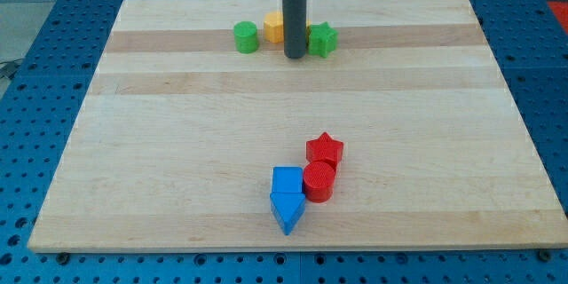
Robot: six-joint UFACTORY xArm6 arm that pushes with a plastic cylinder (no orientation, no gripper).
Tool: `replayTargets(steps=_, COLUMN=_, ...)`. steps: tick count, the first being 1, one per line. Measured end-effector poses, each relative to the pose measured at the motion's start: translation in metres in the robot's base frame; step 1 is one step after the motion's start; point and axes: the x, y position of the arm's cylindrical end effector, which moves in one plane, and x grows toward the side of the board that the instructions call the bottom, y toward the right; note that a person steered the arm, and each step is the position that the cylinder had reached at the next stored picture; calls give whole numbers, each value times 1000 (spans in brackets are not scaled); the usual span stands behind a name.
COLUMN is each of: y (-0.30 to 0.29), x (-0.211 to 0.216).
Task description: Move the yellow blocks to the top side
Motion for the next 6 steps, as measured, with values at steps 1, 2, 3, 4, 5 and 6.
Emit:
replayTargets(steps=1, y=-21, x=22)
replayTargets(steps=2, y=-29, x=18)
replayTargets(steps=3, y=-19, x=-29)
replayTargets(steps=4, y=-19, x=-29)
replayTargets(steps=5, y=-14, x=-5)
replayTargets(steps=6, y=-14, x=-5)
